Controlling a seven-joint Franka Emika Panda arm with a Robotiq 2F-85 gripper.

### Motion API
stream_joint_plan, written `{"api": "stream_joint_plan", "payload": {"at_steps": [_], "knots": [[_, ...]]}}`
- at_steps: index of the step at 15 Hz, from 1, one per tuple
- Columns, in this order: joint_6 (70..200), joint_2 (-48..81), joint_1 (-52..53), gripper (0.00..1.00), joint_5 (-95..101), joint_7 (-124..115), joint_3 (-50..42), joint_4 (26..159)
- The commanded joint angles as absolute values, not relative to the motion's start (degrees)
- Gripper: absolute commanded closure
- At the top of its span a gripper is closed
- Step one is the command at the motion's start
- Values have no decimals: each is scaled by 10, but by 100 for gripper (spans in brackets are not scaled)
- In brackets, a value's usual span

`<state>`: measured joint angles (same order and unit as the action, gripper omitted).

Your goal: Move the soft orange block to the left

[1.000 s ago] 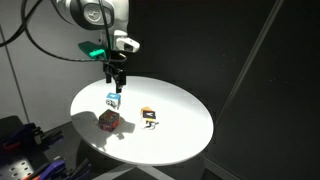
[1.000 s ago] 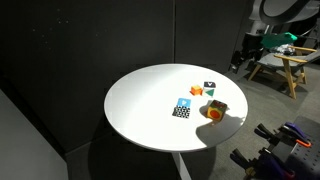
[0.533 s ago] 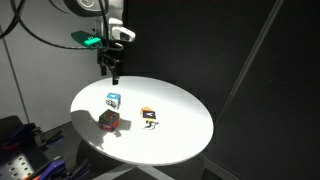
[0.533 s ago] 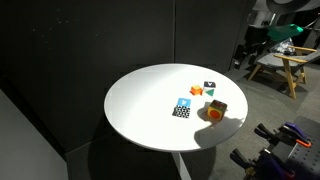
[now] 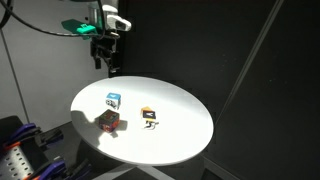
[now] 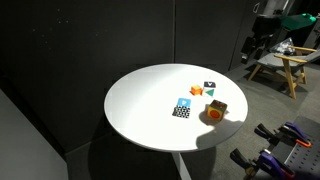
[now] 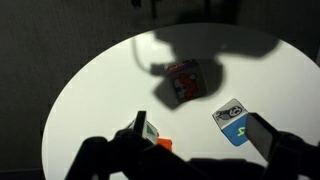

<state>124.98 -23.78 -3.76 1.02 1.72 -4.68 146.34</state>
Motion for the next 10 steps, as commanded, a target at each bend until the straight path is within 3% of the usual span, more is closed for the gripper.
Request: {"api": "stream_joint_plan", "payload": {"at_steps": [1,10], "knots": [[1229,-287,-39,0,2,29,-52,1481],[1215,-300,-40,0,9,18,-48,1480]]}}
